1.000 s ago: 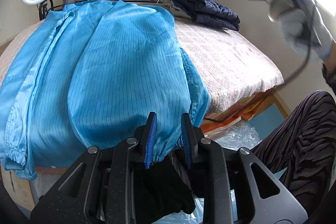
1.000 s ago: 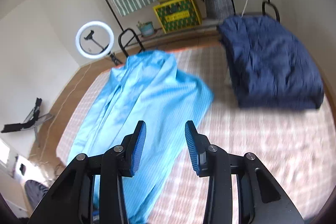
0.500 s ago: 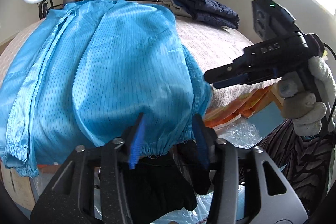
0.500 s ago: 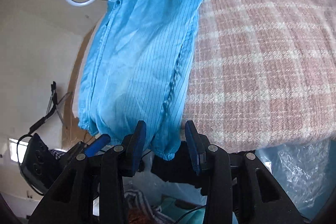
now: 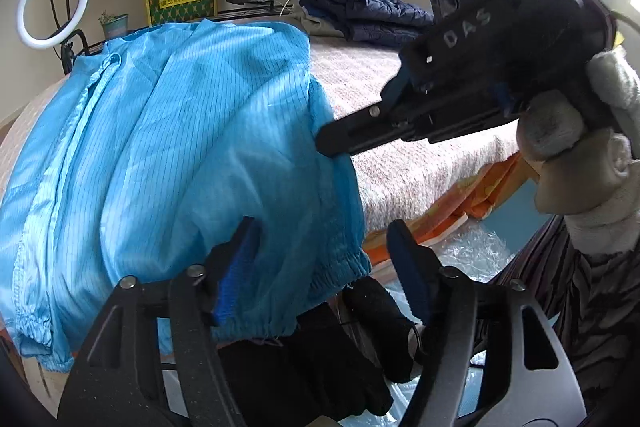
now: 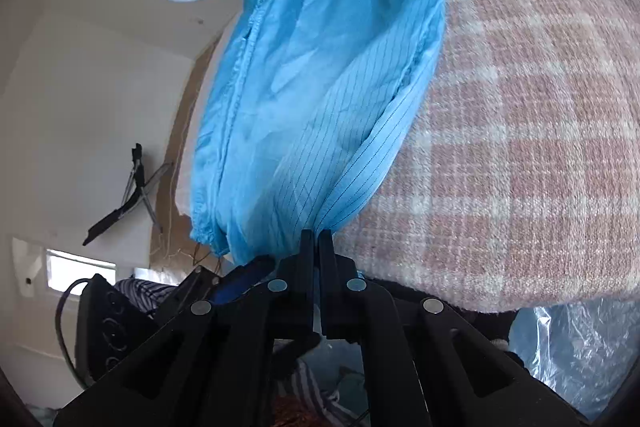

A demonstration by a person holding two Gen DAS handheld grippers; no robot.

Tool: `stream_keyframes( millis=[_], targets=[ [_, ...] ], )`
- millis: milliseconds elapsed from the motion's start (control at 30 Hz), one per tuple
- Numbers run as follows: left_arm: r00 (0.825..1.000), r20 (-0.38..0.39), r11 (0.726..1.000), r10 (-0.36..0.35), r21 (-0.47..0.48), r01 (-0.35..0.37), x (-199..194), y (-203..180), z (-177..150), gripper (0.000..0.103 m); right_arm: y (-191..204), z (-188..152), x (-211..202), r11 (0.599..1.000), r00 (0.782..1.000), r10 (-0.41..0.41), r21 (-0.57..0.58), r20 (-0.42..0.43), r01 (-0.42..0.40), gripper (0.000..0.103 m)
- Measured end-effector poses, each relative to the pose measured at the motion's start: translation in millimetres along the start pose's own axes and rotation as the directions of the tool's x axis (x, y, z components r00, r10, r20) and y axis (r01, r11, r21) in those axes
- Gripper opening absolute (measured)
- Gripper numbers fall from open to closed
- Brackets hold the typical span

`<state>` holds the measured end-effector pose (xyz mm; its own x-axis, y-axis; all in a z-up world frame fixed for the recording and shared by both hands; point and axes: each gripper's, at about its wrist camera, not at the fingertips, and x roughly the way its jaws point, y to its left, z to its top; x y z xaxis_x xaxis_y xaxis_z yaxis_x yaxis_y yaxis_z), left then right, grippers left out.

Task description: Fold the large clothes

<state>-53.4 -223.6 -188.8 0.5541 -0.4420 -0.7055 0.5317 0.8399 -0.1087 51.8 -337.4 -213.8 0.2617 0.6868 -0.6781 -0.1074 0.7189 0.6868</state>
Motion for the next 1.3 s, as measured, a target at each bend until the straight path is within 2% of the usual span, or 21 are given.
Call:
stream_keyframes(
  millis=[167,200,233,267,300,467,533,567,600,633,667,700,800,900,1033,1067,1133,1167,1200,1233,1300],
  targets=[
    [0.997,-0.021,0.997,0.081,0.014,-0.081,19,-6,4,0.07,8,6,7,0.999,0.999,0.046,0.019,-0.001,-0.046,0.001],
    [0.995,-0.023,0.995,0.1,0.026,-0.1,23,-6,3,0.065,9,6,8,0.998,0.998,0.055,0.023,-0.002,-0.055,0.001],
    [0.993,-0.017,0.993,0.116,0.033,-0.115,26,-5,3,0.058,10,7,10,0.998,0.998,0.059,0.022,-0.001,-0.059,0.001],
    [0.993,-0.017,0.993,0.116,0.028,-0.116,28,-3,3,0.029,12,7,11,0.998,0.998,0.062,0.017,0.002,-0.062,0.001],
    [0.994,-0.023,0.994,0.107,0.008,-0.106,30,2,3,0.01,13,7,10,0.998,0.998,0.067,0.013,0.004,-0.067,0.001],
    [1.0,0.002,0.988,0.022,-0.155,-0.021,21,36,6,0.007,8,7,9,0.997,0.997,0.079,0.009,0.01,-0.08,0.001],
    [1.0,0.02,0.981,0.009,-0.193,-0.005,12,44,11,0.007,7,13,4,0.999,0.999,0.044,-0.011,0.023,-0.044,0.003],
    [1.0,0.025,0.979,0.004,-0.206,0.002,8,46,12,0.007,4,16,2,1.0,0.999,0.026,-0.012,0.032,-0.026,0.01],
    [1.0,0.029,0.976,-0.003,-0.216,0.009,5,48,14,0.007,0,21,-2,1.0,0.999,0.006,-0.005,0.05,-0.006,0.025],
    [0.999,0.033,0.975,-0.007,-0.224,0.014,2,48,15,0.007,-5,28,-8,1.0,0.996,-0.022,0.011,0.082,0.021,0.034],
    [0.999,0.037,0.974,-0.01,-0.228,0.018,-1,48,16,0.007,-10,36,-13,0.999,0.993,-0.047,0.031,0.107,0.044,0.055],
    [0.999,0.041,0.972,-0.019,-0.235,0.028,-3,48,18,0.006,-18,46,-16,0.996,0.99,-0.061,0.068,0.129,0.053,0.064],
    [0.998,0.044,0.969,-0.039,-0.244,0.048,-6,46,20,0.006,-41,79,-14,0.985,0.987,-0.031,0.171,0.155,0.004,0.064],
    [0.997,0.041,0.965,-0.059,-0.253,0.067,-9,45,21,0.006,-60,113,-7,0.97,0.976,-0.086,0.24,0.202,0.036,0.064],
    [0.996,0.043,0.961,-0.073,-0.265,0.082,-13,47,20,0.006,-79,145,12,0.945,0.966,-0.109,0.325,0.236,0.027,0.061],
    [0.996,0.041,0.96,-0.079,-0.266,0.087,-14,47,20,0.006,-79,152,16,0.945,0.962,-0.128,0.324,0.24,0.045,0.055],
    [0.995,0.04,0.957,-0.088,-0.272,0.096,-14,49,20,0.006,-76,164,26,0.946,0.957,-0.153,0.317,0.246,0.07,0.035],
    [0.994,0.039,0.953,-0.101,-0.284,0.108,-14,50,20,0.006,-76,170,29,0.947,0.958,-0.152,0.314,0.244,0.07,0.011],
    [0.993,0.039,0.949,-0.108,-0.294,0.115,-13,51,20,0.006,-76,176,33,0.948,0.96,-0.146,0.312,0.239,0.066,0.002],
    [0.992,0.037,0.942,-0.124,-0.31,0.129,-13,54,20,0.006,-72,180,36,0.95,0.96,-0.143,0.305,0.239,0.066,0.002],
    [0.987,0.038,0.924,-0.157,-0.346,0.16,-13,60,19,0.006,-60,187,32,0.953,0.945,-0.186,0.285,0.267,0.107,0.001]
  ],
)
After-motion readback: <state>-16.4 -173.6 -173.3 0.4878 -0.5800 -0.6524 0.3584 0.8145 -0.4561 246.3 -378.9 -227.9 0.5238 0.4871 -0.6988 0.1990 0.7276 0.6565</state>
